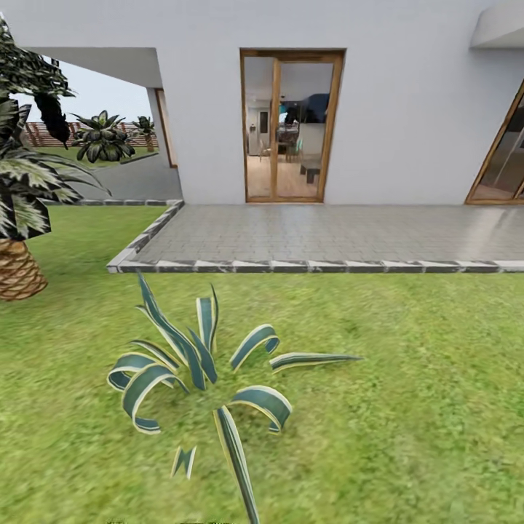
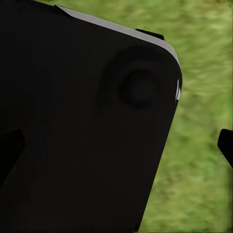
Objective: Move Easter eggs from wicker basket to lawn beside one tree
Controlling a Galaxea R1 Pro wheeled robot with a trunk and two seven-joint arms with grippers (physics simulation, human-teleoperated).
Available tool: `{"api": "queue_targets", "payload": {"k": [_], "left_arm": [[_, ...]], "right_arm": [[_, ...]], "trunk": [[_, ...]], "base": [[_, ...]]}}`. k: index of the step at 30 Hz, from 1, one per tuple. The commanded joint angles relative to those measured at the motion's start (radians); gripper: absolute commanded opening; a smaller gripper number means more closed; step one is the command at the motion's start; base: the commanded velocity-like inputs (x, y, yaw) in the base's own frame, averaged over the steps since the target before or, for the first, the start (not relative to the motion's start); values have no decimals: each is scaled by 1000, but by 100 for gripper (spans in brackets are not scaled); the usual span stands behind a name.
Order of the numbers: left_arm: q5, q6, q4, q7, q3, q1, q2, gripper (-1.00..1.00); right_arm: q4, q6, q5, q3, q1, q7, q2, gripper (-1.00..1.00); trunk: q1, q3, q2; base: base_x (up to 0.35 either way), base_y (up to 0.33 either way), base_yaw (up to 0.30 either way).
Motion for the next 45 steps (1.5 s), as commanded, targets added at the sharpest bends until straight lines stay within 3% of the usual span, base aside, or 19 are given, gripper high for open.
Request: {"api": "queue_targets", "payload": {"k": [1, 10, 21, 28, 45], "left_arm": [[2, -2, 0, 1, 2, 0, 0, 100], [2, -2, 0, 1, 2, 0, 0, 100], [5, -4, 1, 3, 0, 2, 0, 100], [5, -4, 0, 3, 2, 2, 0, 100], [5, -4, 0, 3, 2, 2, 0, 100]], "right_arm": [[1, -3, 0, 6, 0, -1, 0, 100], [1, -3, 1, 6, 0, -1, -1, 100], [7, 0, 17, 15, -5, -2, -7, 100], [5, -2, 3, 11, -18, -1, -4, 100], [5, -3, 2, 10, -22, -3, -2, 100]], "trunk": [[0, -1, 0], [0, -1, 0], [0, -1, 0], [0, -1, 0], [0, -1, 0]], "base": [[0, 0, 284], [0, 0, 263], [119, -101, 20], [0, 0, 29], [0, 0, 274]]}}
